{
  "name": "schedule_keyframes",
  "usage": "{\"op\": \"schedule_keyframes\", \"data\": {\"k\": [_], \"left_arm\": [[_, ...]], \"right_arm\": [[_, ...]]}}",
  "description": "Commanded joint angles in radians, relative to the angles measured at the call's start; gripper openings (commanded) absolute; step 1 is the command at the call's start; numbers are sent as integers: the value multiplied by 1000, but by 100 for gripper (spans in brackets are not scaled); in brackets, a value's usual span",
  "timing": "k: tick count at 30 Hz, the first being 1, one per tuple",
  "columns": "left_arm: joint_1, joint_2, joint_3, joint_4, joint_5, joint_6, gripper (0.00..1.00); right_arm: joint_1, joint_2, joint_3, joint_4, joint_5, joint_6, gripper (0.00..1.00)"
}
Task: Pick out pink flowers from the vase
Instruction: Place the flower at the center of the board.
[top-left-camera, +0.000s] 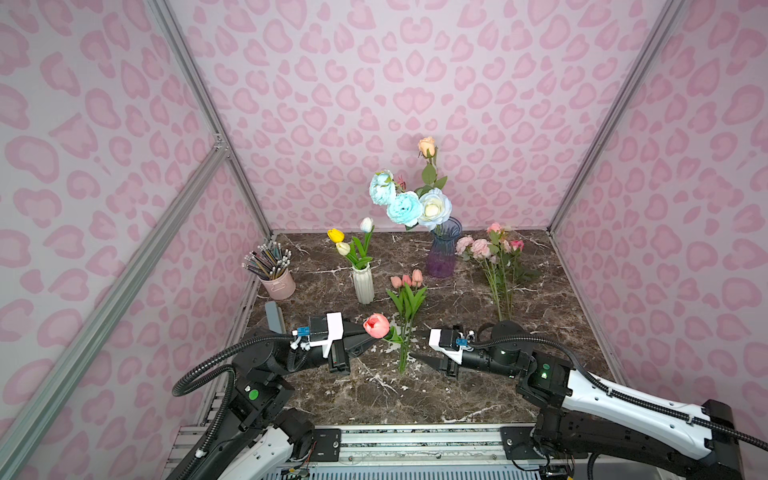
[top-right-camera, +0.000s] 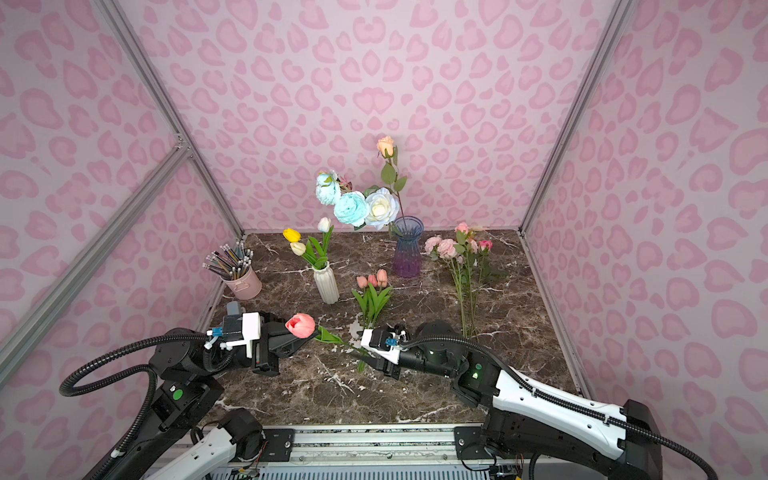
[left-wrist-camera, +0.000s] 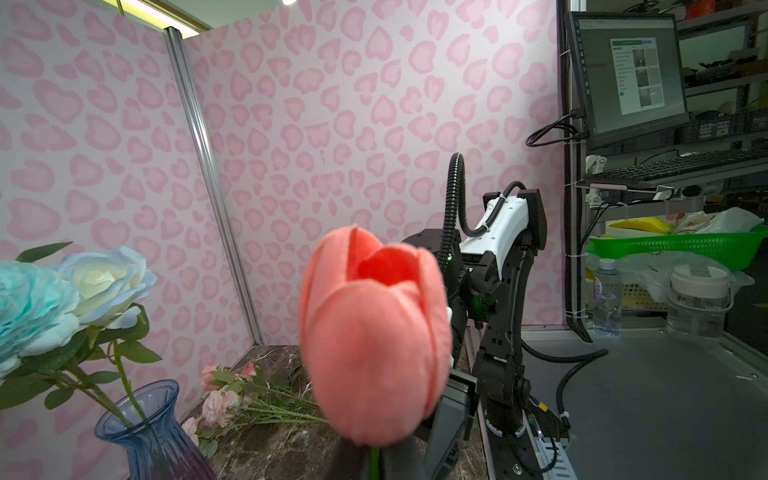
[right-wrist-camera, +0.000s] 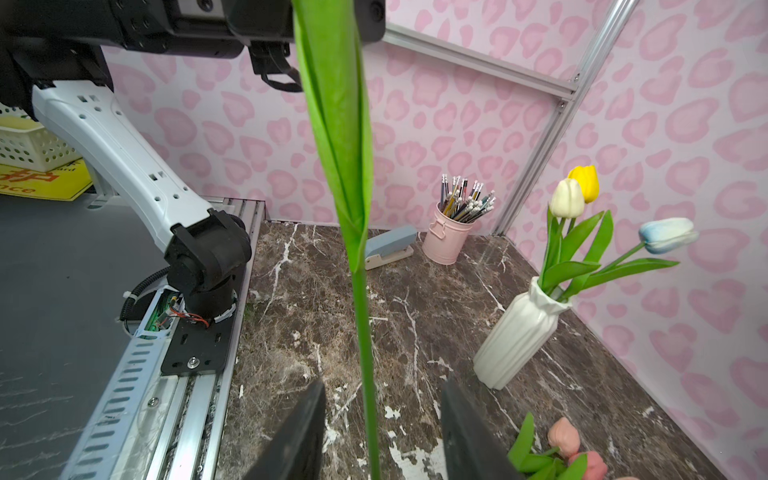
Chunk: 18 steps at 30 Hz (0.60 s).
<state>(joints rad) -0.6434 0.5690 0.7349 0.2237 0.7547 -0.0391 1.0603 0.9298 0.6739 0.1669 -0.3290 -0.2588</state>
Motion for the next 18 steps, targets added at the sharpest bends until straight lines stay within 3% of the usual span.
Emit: {"op": "schedule_keyframes", "data": {"k": [1, 9, 14, 18], "left_arm": [[-1, -6, 3, 14, 16, 16, 2], [-7, -4, 6, 9, 15, 28, 2], [-12, -2, 6, 16, 17, 21, 2], [-13, -5, 6, 9, 18, 21, 2]], "right_arm": [[1, 18, -14, 22, 10, -2, 44], [1, 57, -28, 24, 15, 29, 39], [2, 103, -9, 24, 2, 39, 25], [1, 119, 10, 19, 10, 47, 6]]}}
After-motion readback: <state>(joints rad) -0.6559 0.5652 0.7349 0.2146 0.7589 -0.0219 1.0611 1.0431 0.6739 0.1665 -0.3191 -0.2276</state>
